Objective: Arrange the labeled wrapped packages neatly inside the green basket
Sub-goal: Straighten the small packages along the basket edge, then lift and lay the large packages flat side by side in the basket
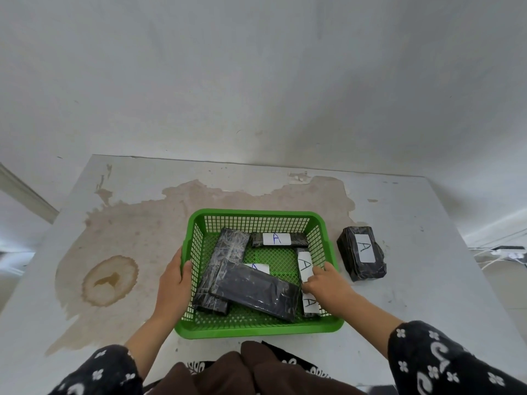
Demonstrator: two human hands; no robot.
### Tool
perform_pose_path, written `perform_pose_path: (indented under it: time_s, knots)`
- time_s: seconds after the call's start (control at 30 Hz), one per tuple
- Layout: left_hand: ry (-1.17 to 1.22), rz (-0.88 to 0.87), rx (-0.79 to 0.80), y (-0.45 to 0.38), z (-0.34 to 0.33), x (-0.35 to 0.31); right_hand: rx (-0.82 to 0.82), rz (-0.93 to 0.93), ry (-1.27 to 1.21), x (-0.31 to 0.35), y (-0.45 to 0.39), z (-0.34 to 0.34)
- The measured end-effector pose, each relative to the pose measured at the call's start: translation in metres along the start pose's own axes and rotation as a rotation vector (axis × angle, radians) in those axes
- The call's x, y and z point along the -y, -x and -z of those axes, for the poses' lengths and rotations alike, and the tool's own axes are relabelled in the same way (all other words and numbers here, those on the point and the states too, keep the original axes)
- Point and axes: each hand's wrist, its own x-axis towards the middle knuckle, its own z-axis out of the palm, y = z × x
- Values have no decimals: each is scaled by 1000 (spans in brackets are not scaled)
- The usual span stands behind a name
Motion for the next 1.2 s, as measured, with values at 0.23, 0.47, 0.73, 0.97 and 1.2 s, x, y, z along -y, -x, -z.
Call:
perform_pose_path:
  time_s: [0.23,0.47,0.73,0.97,1.2]
  knots:
    - [23,14,-8,1,0,-2,-121,-147,-751,5,-16,19]
    - [15,30,-30,2,-2,-6,48,-6,-906,51,-33,19]
    - [13,122,-27,-1,2,-11,-82,-47,-1019,56,-39,27]
    - [-230,-65,-65,1,9,-60,-330,-14,-1964,16,-1,62]
    - [342,57,485,15,-8,-138,-273,115,-2589,21,13,76]
